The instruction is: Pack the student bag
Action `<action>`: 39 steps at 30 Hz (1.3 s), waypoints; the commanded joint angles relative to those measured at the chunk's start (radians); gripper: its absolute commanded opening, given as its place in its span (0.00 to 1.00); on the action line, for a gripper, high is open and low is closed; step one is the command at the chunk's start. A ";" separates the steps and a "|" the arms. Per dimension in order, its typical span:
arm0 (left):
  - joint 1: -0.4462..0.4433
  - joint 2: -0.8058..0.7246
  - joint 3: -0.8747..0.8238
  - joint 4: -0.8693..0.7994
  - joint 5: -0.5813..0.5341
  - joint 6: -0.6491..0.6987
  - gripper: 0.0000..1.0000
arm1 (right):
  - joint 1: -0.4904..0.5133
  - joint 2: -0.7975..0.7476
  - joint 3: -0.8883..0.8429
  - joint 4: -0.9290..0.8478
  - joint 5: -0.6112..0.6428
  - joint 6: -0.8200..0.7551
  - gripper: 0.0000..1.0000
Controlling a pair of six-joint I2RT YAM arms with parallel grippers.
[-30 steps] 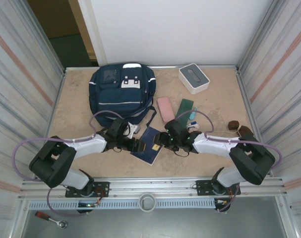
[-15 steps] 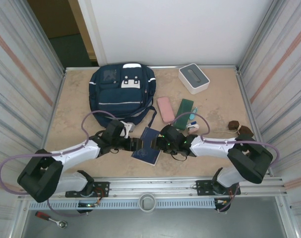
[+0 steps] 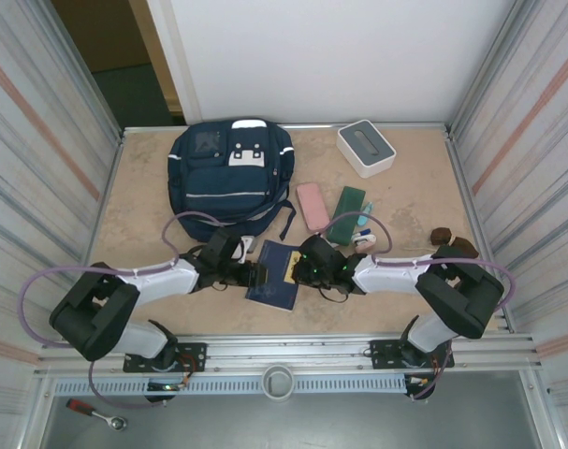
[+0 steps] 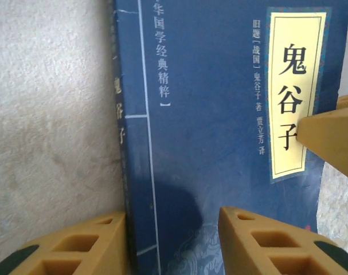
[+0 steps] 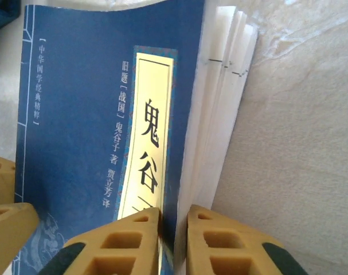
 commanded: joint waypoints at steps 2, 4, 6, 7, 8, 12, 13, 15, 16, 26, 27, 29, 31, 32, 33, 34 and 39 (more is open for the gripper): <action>-0.021 -0.044 0.009 -0.004 0.085 -0.004 0.45 | -0.018 -0.036 0.015 -0.026 -0.003 -0.061 0.00; 0.010 -0.084 0.002 -0.018 0.083 -0.011 0.51 | -0.041 -0.075 0.002 -0.050 -0.029 -0.110 0.00; 0.058 -0.143 -0.018 -0.019 0.100 -0.023 0.56 | -0.070 -0.137 -0.006 -0.082 -0.080 -0.194 0.00; 0.081 -0.173 -0.028 -0.014 0.111 -0.030 0.59 | -0.085 -0.167 -0.009 -0.101 -0.105 -0.225 0.00; 0.107 -0.208 -0.039 -0.006 0.132 -0.037 0.61 | -0.104 -0.212 -0.018 -0.110 -0.141 -0.257 0.00; 0.184 -0.294 -0.072 0.095 0.255 -0.100 0.75 | -0.173 -0.378 -0.057 -0.028 -0.260 -0.264 0.00; 0.202 -0.296 -0.075 0.130 0.293 -0.120 0.77 | -0.184 -0.405 -0.054 0.000 -0.282 -0.256 0.00; 0.240 -0.277 -0.065 0.217 0.389 -0.174 0.80 | -0.199 -0.448 -0.026 0.028 -0.318 -0.249 0.00; 0.252 -0.263 -0.058 0.263 0.424 -0.200 0.81 | -0.202 -0.457 -0.008 0.032 -0.330 -0.250 0.00; 0.264 -0.113 0.018 0.611 0.578 -0.380 0.69 | -0.268 -0.450 0.080 0.130 -0.486 -0.214 0.00; 0.264 -0.113 0.018 0.634 0.583 -0.390 0.61 | -0.275 -0.440 0.083 0.124 -0.494 -0.219 0.00; 0.264 -0.118 0.023 0.650 0.586 -0.395 0.43 | -0.292 -0.421 0.087 0.117 -0.506 -0.226 0.00; 0.264 -0.130 0.034 0.650 0.593 -0.392 0.23 | -0.312 -0.406 0.093 0.109 -0.515 -0.234 0.00; 0.264 -0.139 0.041 0.647 0.598 -0.391 0.13 | -0.324 -0.399 0.104 0.078 -0.513 -0.249 0.00; 0.266 -0.147 0.049 0.649 0.601 -0.391 0.07 | -0.337 -0.395 0.120 0.034 -0.508 -0.270 0.01; 0.266 -0.161 0.055 0.650 0.603 -0.393 0.00 | -0.353 -0.394 0.139 -0.023 -0.495 -0.296 0.11; 0.265 -0.232 0.106 0.643 0.595 -0.407 0.00 | -0.426 -0.426 0.120 -0.006 -0.544 -0.324 0.57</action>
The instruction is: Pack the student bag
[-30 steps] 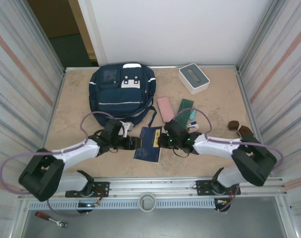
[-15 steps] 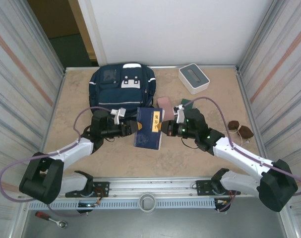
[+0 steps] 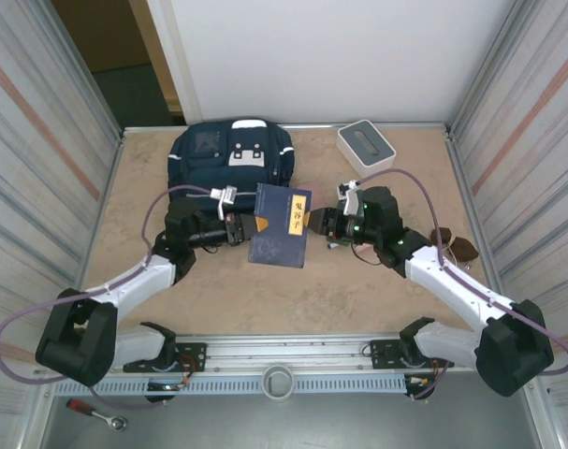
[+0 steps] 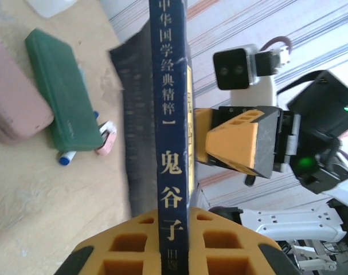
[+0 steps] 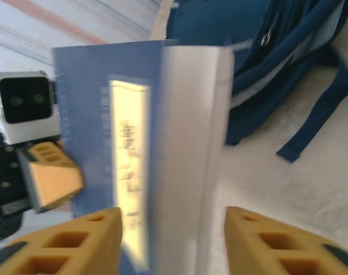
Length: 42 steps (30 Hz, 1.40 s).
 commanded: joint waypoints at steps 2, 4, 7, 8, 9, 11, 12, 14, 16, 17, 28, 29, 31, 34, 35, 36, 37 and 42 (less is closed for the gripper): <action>0.006 -0.069 0.088 0.050 0.026 -0.022 0.00 | -0.017 -0.020 0.010 0.076 -0.094 -0.030 0.77; 0.006 -0.066 0.112 0.063 0.030 -0.039 0.00 | -0.007 0.000 0.003 0.161 -0.136 0.000 0.85; 0.007 -0.044 0.128 0.142 0.042 -0.098 0.00 | 0.010 0.039 -0.009 0.346 -0.211 0.084 0.87; 0.007 -0.035 0.131 0.164 0.044 -0.115 0.00 | 0.015 0.051 -0.007 0.404 -0.227 0.109 0.87; 0.007 -0.023 0.134 0.186 0.043 -0.132 0.00 | 0.021 0.070 -0.002 0.456 -0.243 0.136 0.87; 0.005 -0.003 0.135 0.223 0.043 -0.159 0.00 | 0.030 0.101 0.014 0.534 -0.263 0.181 0.83; 0.007 0.006 0.135 0.226 0.042 -0.164 0.00 | 0.033 0.117 0.019 0.574 -0.269 0.203 0.74; 0.008 0.019 0.141 0.187 0.039 -0.145 0.02 | 0.033 0.135 0.028 0.610 -0.260 0.236 0.46; 0.018 0.017 0.164 0.046 0.035 -0.061 0.27 | 0.017 0.135 0.031 0.588 -0.230 0.245 0.18; 0.029 0.010 0.184 -0.056 0.028 0.006 0.41 | 0.004 0.130 0.035 0.537 -0.209 0.241 0.08; 0.077 -0.054 0.442 -0.964 -0.812 0.917 0.77 | -0.255 -0.001 0.121 -0.200 0.060 -0.016 0.00; 0.077 -0.040 0.443 -0.959 -0.810 0.989 0.77 | -0.268 0.000 0.136 -0.232 0.063 -0.044 0.00; 0.077 -0.004 0.439 -0.939 -0.816 1.125 0.77 | -0.286 0.008 0.163 -0.286 0.057 -0.100 0.00; 0.070 0.062 0.458 -0.949 -0.759 1.325 0.79 | -0.303 0.015 0.181 -0.329 0.027 -0.155 0.00; 0.055 0.091 0.465 -0.958 -0.751 1.405 0.80 | -0.306 0.015 0.179 -0.332 0.019 -0.167 0.00; 0.033 0.118 0.467 -0.963 -0.758 1.485 0.83 | -0.309 0.016 0.180 -0.337 0.010 -0.178 0.00; 0.016 0.148 0.468 -0.966 -0.776 1.548 0.85 | -0.312 0.019 0.180 -0.341 0.002 -0.186 0.00; -0.011 0.317 0.540 -1.014 -0.832 1.693 0.86 | -0.319 0.043 0.172 -0.334 -0.044 -0.201 0.00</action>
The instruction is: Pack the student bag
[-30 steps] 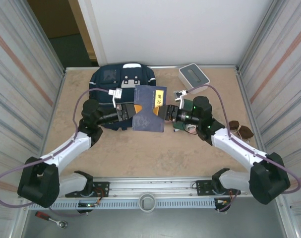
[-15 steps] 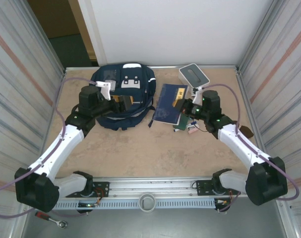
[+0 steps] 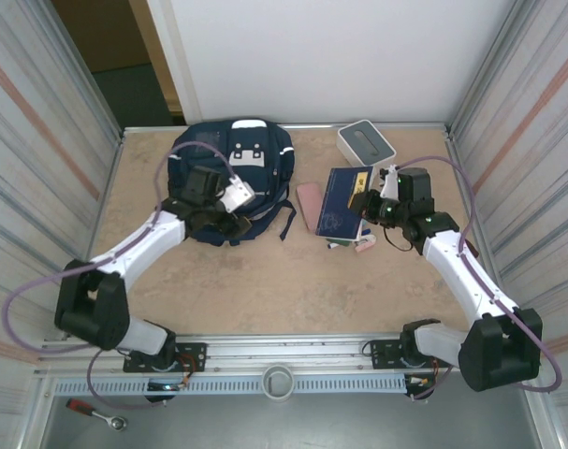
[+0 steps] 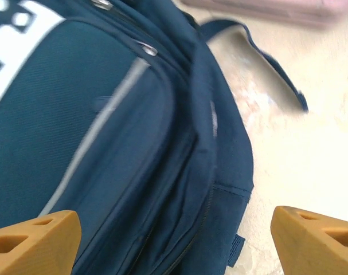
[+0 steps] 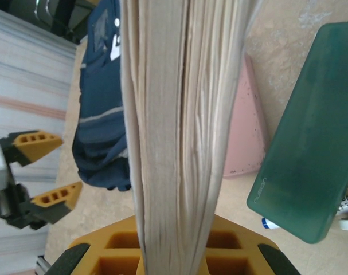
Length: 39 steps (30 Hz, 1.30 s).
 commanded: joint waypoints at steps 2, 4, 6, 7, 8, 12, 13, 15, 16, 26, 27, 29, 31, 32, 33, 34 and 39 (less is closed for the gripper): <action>0.007 0.106 0.103 -0.081 -0.032 0.204 0.85 | -0.007 0.012 0.016 0.009 -0.066 -0.046 0.00; 0.010 0.146 0.133 -0.092 -0.023 0.210 0.82 | -0.009 0.011 0.001 0.020 -0.070 -0.043 0.00; 0.012 0.186 0.164 -0.108 -0.018 0.214 0.80 | -0.009 0.010 -0.014 0.023 -0.070 -0.041 0.00; 0.014 0.200 0.174 -0.109 -0.022 0.216 0.77 | -0.009 0.008 -0.020 0.022 -0.071 -0.041 0.00; 0.014 0.215 0.184 -0.109 -0.026 0.216 0.74 | -0.009 0.006 -0.026 0.025 -0.072 -0.040 0.00; 0.013 0.264 0.203 -0.124 -0.013 0.223 0.64 | -0.012 -0.004 -0.038 0.009 -0.067 -0.050 0.00; 0.014 0.272 0.203 -0.129 -0.001 0.227 0.64 | -0.013 -0.007 -0.039 0.006 -0.063 -0.052 0.00; 0.012 0.287 0.204 -0.133 0.011 0.229 0.65 | -0.015 -0.017 -0.046 0.003 -0.054 -0.052 0.00; 0.011 0.295 0.203 -0.132 0.015 0.230 0.65 | -0.015 -0.018 -0.048 0.003 -0.054 -0.052 0.00; -0.040 0.281 0.208 -0.057 -0.114 0.181 0.26 | -0.016 0.019 -0.037 0.009 -0.081 -0.040 0.00; -0.049 0.270 0.204 -0.043 -0.140 0.181 0.22 | -0.016 0.024 -0.031 0.009 -0.085 -0.040 0.00; -0.077 0.239 0.192 -0.004 -0.228 0.179 0.11 | -0.016 0.035 -0.012 -0.003 -0.098 -0.041 0.00; -0.101 0.200 0.175 0.062 -0.312 0.186 0.03 | -0.015 0.040 0.002 -0.004 -0.110 -0.031 0.00; -0.116 0.175 0.161 0.118 -0.372 0.195 0.01 | -0.015 0.044 0.005 0.007 -0.127 -0.013 0.00; -0.131 0.151 0.145 0.174 -0.427 0.211 0.00 | -0.015 0.050 0.005 0.027 -0.149 0.011 0.00; -0.148 0.122 0.125 0.254 -0.490 0.238 0.00 | -0.012 0.059 0.003 0.059 -0.185 0.052 0.00; -0.200 0.008 0.102 0.508 -0.665 0.358 0.00 | 0.084 0.141 0.000 0.286 -0.270 0.291 0.00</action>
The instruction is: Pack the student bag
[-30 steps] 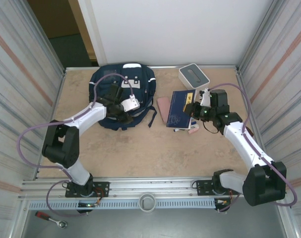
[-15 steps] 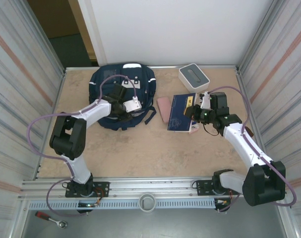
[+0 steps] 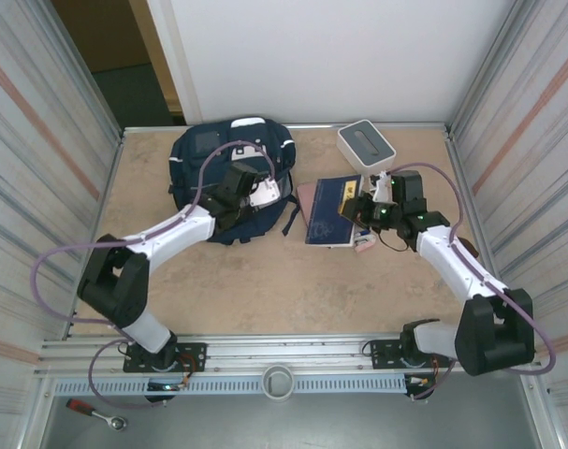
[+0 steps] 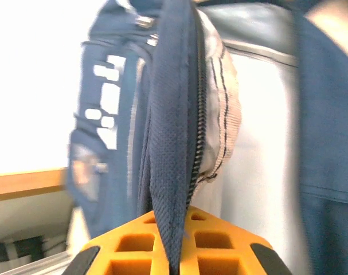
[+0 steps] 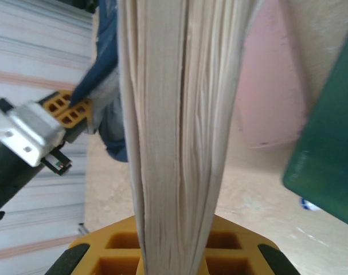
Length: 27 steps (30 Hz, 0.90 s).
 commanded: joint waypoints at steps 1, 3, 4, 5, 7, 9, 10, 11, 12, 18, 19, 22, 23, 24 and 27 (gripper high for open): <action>-0.015 -0.109 0.033 0.252 -0.170 0.078 0.00 | 0.088 0.060 0.048 0.207 -0.085 0.206 0.00; -0.014 -0.123 0.071 0.226 -0.175 0.067 0.00 | 0.145 0.109 0.064 0.283 -0.047 0.278 0.00; -0.014 -0.126 0.090 0.216 -0.179 0.063 0.00 | 0.172 0.140 0.074 0.324 -0.018 0.323 0.01; -0.014 -0.128 0.102 0.212 -0.179 0.057 0.00 | 0.195 0.174 0.088 0.369 0.007 0.364 0.01; -0.011 -0.128 0.121 0.207 -0.167 0.049 0.00 | 0.238 0.245 0.127 0.438 0.063 0.431 0.01; -0.006 -0.119 0.144 0.192 -0.161 0.031 0.00 | 0.277 0.321 0.178 0.489 0.125 0.488 0.01; -0.005 -0.114 0.157 0.178 -0.161 0.018 0.00 | 0.297 0.362 0.213 0.507 0.161 0.513 0.01; -0.002 -0.108 0.169 0.168 -0.160 0.005 0.00 | 0.315 0.398 0.238 0.532 0.190 0.536 0.01; -0.001 -0.102 0.184 0.152 -0.158 -0.011 0.00 | 0.337 0.440 0.263 0.556 0.229 0.565 0.01; 0.009 -0.063 0.249 0.058 -0.133 -0.116 0.00 | 0.415 0.686 0.413 0.674 0.465 0.715 0.02; 0.010 -0.060 0.256 0.044 -0.128 -0.133 0.00 | 0.424 0.726 0.445 0.688 0.512 0.716 0.02; 0.016 -0.059 0.268 0.011 -0.092 -0.192 0.00 | 0.445 0.844 0.564 0.683 0.635 0.713 0.04; 0.017 -0.060 0.268 0.004 -0.078 -0.207 0.00 | 0.450 0.878 0.599 0.699 0.667 0.712 0.05; 0.020 -0.062 0.268 -0.002 -0.063 -0.222 0.00 | 0.456 0.917 0.641 0.705 0.711 0.711 0.07; 0.030 -0.071 0.267 -0.017 -0.027 -0.269 0.00 | 0.473 1.025 0.777 0.689 0.822 0.661 0.19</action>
